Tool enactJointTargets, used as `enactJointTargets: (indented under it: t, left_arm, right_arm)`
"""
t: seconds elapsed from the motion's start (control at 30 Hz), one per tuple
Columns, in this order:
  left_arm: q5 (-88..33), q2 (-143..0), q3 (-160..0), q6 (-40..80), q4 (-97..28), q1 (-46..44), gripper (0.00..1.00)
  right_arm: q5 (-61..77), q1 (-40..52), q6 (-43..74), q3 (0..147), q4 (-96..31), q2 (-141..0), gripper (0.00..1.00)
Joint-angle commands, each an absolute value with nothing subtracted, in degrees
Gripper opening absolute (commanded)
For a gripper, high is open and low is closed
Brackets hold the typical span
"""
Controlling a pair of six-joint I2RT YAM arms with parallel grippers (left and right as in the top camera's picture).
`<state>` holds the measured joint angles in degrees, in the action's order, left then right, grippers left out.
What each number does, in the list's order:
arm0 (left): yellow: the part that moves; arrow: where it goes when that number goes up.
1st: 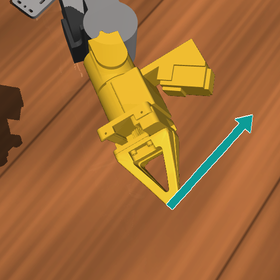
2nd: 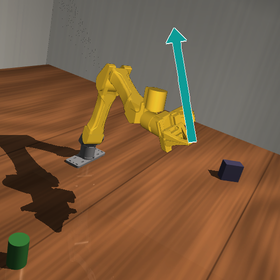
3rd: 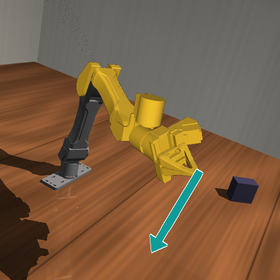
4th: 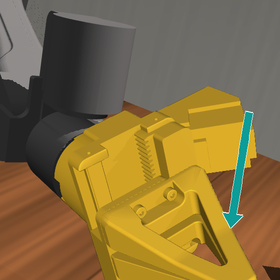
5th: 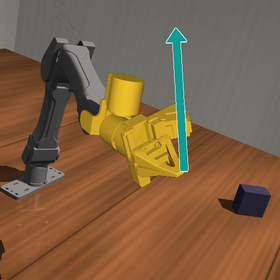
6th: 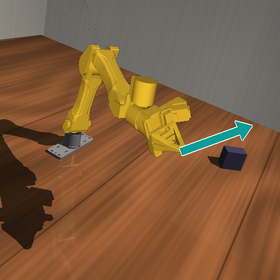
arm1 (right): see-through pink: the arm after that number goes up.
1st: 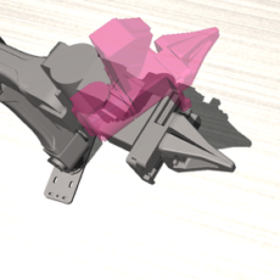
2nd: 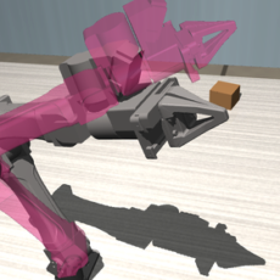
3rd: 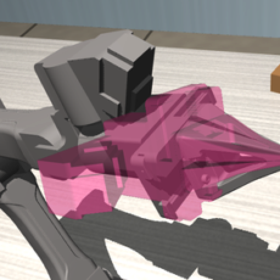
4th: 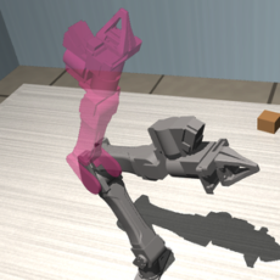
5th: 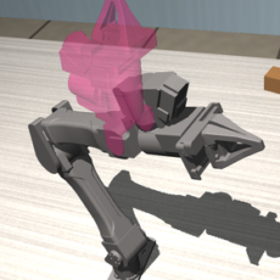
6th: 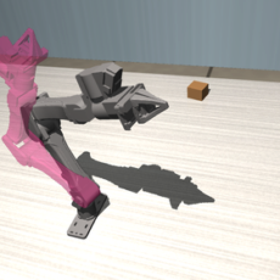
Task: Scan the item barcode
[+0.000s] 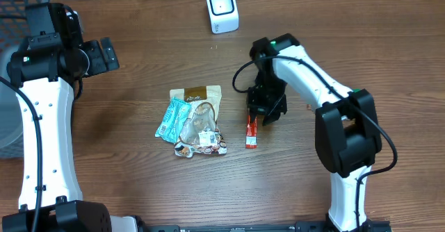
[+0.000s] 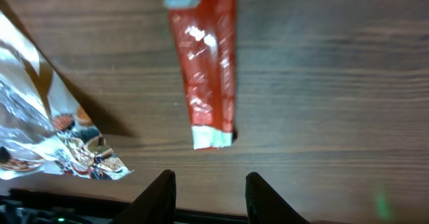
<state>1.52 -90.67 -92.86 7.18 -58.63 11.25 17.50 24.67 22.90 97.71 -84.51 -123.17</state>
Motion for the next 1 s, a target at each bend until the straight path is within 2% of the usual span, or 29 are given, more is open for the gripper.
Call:
enactJointTargets:
  t: [0.0,0.07,0.1,0.13,0.2,0.43,0.6,0.73,0.83,0.97]
  left_arm:
    - [1.04,-91.09,-93.47,7.92,-58.46,10.85,1.00]
    - [1.04,-91.09,-93.47,7.92,-58.46,10.85,1.00]
    - [1.04,-91.09,-93.47,7.92,-58.46,10.85,1.00]
    - [1.04,-91.09,-93.47,7.92,-58.46,10.85,1.00]
    - [1.04,-91.09,-93.47,7.92,-58.46,10.85,1.00]
    - [1.04,-91.09,-93.47,7.92,-58.46,10.85,1.00]
    - [1.04,-91.09,-93.47,7.92,-58.46,10.85,1.00]
    - [1.04,-91.09,-93.47,7.92,-58.46,10.85,1.00]
    - [1.04,-91.09,-93.47,7.92,-58.46,10.85,1.00]
    - [1.04,-91.09,-93.47,7.92,-58.46,10.85,1.00]
  right_arm:
    - [15.81,27.16,22.70,96.66,-84.36,-121.51,0.35]
    - [13.02,28.45,25.50,96.01,-83.85,-121.51,0.34]
    - [11.38,28.95,27.59,96.03,-83.79,-121.49,0.25]
    - [11.44,29.41,28.75,96.14,-84.09,-121.23,0.21]
    - [11.29,30.68,29.10,96.16,-83.42,-118.91,0.20]
    - [0.32,31.77,36.56,95.24,-84.29,-104.31,0.24]
    - [-3.11,32.64,39.27,90.28,-82.65,-100.29,0.31]
    - [-0.08,32.67,39.24,81.14,-74.26,-100.40,0.33]
    - [4.51,32.49,39.22,73.45,-64.84,-100.40,0.44]
    - [7.14,32.12,39.24,67.88,-56.84,-100.42,0.44]
